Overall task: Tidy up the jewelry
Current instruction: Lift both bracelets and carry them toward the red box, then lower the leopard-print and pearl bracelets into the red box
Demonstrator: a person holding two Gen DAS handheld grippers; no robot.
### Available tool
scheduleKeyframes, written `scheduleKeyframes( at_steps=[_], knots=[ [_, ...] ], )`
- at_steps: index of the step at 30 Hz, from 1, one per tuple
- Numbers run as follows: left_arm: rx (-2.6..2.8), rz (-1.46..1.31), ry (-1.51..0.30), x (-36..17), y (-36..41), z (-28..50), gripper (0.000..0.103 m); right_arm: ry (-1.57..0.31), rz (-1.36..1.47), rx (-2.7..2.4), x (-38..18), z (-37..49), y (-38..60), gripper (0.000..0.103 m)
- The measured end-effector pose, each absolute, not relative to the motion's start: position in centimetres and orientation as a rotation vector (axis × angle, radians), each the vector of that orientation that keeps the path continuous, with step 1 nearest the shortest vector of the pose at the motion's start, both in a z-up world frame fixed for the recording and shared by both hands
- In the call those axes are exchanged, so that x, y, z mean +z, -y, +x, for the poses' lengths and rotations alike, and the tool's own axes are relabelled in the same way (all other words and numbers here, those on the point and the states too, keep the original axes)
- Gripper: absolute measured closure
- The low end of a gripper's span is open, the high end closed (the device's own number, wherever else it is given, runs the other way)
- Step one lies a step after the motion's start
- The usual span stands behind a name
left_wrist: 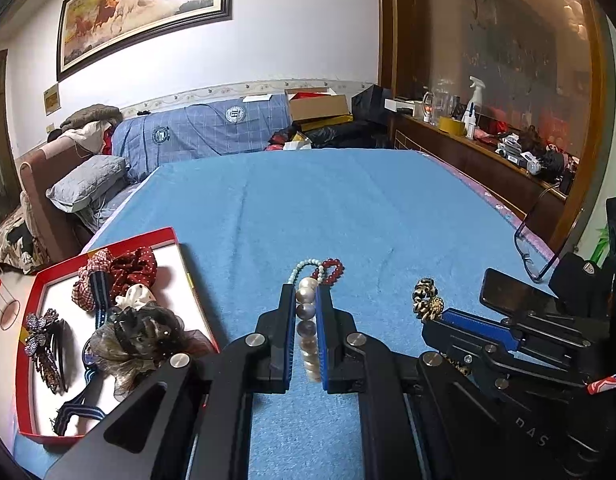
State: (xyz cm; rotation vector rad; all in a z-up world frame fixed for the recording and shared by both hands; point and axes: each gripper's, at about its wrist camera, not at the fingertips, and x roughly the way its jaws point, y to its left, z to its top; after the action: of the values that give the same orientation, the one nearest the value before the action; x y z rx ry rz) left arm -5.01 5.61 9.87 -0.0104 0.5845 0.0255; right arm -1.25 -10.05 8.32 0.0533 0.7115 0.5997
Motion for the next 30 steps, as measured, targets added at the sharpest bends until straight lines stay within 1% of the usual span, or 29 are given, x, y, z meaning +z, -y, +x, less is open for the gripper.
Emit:
scheduleKeyframes(
  at_steps=[22,30],
  knots=[
    [0.055,-0.064,-0.530,11.9,-8.0,-7.1,0.094,-0.690,-0.004,0.641,9.7,-2.9,6.8,0.089],
    [0.113,-0.105,-0.483,13.8,-11.4,-8.2,0.094,-0.668,-0.033,0.697,11.2,-3.4,3.9,0.088]
  ],
)
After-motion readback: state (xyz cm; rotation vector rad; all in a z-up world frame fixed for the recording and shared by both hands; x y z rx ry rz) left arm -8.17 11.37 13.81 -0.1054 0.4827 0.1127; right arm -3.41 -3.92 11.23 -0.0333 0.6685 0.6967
